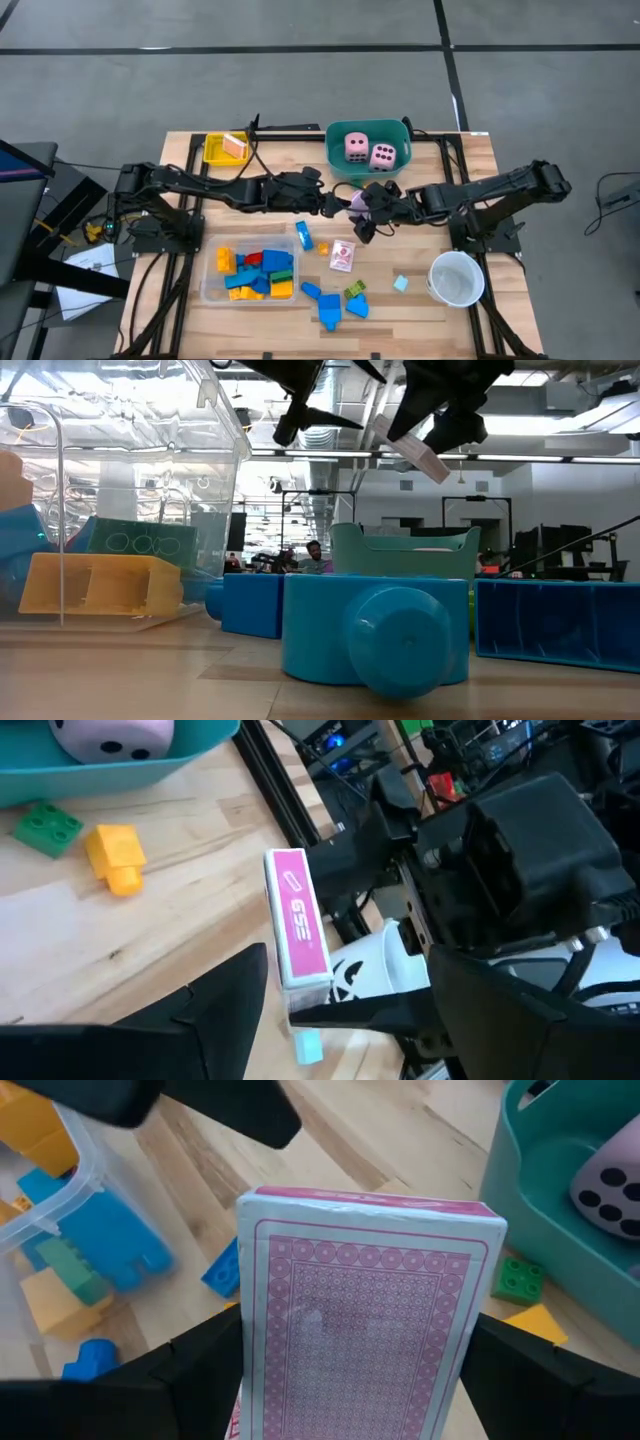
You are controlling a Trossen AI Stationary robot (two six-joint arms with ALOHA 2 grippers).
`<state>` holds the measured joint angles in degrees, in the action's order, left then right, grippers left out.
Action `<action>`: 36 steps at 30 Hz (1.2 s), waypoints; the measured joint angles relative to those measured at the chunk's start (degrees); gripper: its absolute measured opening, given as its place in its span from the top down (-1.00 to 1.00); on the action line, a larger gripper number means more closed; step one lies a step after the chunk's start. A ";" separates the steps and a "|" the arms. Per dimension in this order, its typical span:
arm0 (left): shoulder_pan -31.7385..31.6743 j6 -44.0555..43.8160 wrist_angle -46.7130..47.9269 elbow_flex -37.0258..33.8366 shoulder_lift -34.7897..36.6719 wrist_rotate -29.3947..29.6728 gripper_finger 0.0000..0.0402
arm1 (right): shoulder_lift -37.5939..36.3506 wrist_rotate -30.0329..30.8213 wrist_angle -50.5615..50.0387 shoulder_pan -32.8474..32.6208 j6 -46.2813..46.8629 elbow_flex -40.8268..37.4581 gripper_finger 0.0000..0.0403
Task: Pick & Place Toys
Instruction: Put the pink playing card into the yellow bin
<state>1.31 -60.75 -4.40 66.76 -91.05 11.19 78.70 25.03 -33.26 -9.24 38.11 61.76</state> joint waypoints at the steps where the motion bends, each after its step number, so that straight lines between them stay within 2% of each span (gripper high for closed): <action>1: 0.01 0.00 0.00 0.00 0.00 0.14 -0.36 | 0.00 -0.09 0.36 0.22 -0.64 0.00 -0.55; 18: -0.12 0.01 1.26 0.00 0.00 0.52 -0.36 | -0.02 -1.19 7.82 1.93 -6.65 0.00 -0.55; 21: -0.12 -0.24 2.96 0.00 0.00 0.56 -0.30 | -0.02 -1.19 8.34 2.04 -6.65 0.00 -0.55; 26: -0.12 -1.26 3.96 0.00 0.00 1.34 -0.06 | -0.02 -1.19 8.53 2.04 -6.65 0.00 -0.55; 35: -0.12 -1.20 3.01 0.04 0.00 3.35 0.69 | -0.02 -1.14 8.42 2.04 -6.62 0.00 -0.55; 36: -0.12 -1.21 3.03 0.04 0.00 3.37 0.72 | -0.02 -1.15 8.40 2.04 -6.62 0.00 -0.55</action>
<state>1.19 -61.96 -1.37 66.81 -91.05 14.56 78.67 23.88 -24.86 -7.20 31.48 61.76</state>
